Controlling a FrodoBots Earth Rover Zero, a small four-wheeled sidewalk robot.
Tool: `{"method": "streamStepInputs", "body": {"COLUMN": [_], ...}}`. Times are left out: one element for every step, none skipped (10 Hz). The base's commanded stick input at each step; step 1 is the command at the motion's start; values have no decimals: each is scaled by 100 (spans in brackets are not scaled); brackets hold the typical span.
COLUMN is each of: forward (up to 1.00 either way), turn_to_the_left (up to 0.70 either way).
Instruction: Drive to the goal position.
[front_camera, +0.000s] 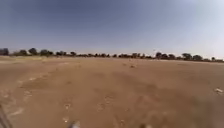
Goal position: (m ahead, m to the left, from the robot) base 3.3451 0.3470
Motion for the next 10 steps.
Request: {"method": "streamStepInputs", "body": {"forward": [70,70,70,70,70,70,70,70,70,70], "turn_to_the_left": [0,0,0,0,0,0,0,0,0,0]}}
